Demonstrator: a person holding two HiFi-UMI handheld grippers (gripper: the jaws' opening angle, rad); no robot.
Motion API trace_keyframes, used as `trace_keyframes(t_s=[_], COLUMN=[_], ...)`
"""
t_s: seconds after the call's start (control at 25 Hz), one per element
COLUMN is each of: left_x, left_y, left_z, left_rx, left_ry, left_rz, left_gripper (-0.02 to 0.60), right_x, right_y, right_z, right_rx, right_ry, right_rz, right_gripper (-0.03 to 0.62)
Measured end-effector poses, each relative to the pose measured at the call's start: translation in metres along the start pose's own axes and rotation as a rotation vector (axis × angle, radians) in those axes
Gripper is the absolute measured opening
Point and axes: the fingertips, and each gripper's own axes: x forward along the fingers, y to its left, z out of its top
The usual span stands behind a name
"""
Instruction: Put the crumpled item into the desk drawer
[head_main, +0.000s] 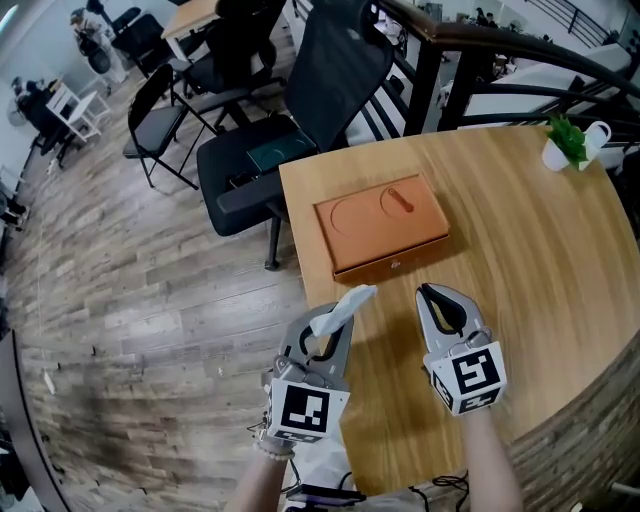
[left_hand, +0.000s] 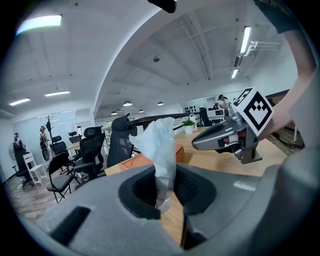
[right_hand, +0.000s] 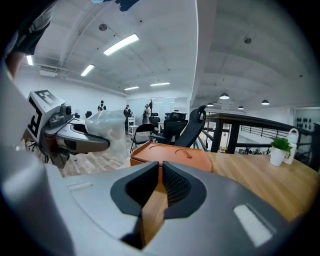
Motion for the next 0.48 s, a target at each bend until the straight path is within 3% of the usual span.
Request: trace_keyframes(t_s=[0.48], left_x=[0.022], left_y=[0.015], left_z=[-0.024], left_rx=[-0.015], left_ry=[0.042], left_rz=[0.018], left_gripper=[0.052], right_x=[0.062], right_y=[-0.012], right_z=[-0.045], right_rx=[0.016], right_ry=[0.098], right_rz=[0.010], right_gripper=[0.143])
